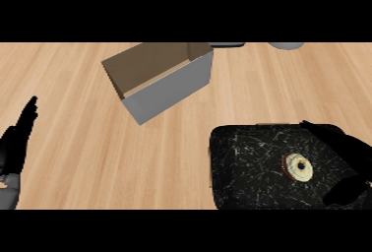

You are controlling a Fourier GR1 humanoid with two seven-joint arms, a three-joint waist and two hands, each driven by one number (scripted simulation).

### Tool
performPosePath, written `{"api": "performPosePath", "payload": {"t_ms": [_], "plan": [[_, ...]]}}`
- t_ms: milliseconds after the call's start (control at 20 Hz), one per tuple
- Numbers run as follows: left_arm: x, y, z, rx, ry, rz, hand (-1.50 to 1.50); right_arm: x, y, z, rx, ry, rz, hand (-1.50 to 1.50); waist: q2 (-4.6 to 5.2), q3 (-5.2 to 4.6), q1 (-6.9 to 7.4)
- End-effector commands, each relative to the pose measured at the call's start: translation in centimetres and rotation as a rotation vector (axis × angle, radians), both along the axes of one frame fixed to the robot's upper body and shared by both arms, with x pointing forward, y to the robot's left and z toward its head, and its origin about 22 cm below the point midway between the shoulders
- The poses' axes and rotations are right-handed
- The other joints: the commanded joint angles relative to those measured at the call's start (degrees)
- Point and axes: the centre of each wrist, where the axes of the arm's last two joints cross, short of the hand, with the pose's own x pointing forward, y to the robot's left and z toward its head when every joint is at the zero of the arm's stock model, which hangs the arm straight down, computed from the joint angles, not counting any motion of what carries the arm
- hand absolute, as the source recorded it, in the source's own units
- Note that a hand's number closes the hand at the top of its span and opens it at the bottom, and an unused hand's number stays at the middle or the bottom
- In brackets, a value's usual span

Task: Pick the cupcake from the tray and place it in the cardboard box

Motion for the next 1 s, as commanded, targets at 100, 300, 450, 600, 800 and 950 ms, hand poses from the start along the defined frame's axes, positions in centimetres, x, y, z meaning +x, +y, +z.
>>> {"api": "performPosePath", "payload": {"t_ms": [100, 300, 450, 600, 800, 950], "plan": [[0.9, -0.3, 0.1, 0.004, -0.006, 0.013, 0.00, -0.8, 1.3, -1.2, -0.012, 0.011, 0.002, -1.50, -0.02, 0.00, -0.30], [-1.1, -0.1, 0.0, 0.002, 0.006, 0.012, 0.00, -0.4, 1.6, -0.6, 0.042, -0.009, 0.034, -1.50, -0.06, 0.01, -0.09], [-0.4, -1.9, -0.5, 0.002, 0.014, -0.006, 0.00, -0.3, 2.2, 0.1, 0.076, 0.005, 0.052, -1.50, -0.05, 0.01, -0.20], [0.1, 0.7, -0.7, -0.009, 0.017, -0.001, 0.00, -1.6, 2.4, 0.5, 0.087, -0.008, 0.097, -1.50, -0.03, 0.00, -0.39], [1.3, -0.2, -0.8, -0.004, 0.004, 0.001, 0.00, 0.8, 4.1, 0.6, 0.110, -0.033, 0.115, -1.50, 0.05, 0.00, -0.23], [0.8, -1.8, 0.8, -0.008, -0.003, 0.004, 0.00, -1.6, 6.4, 2.5, 0.052, 0.000, 0.100, -1.50, -0.07, 0.00, -0.29]]}}
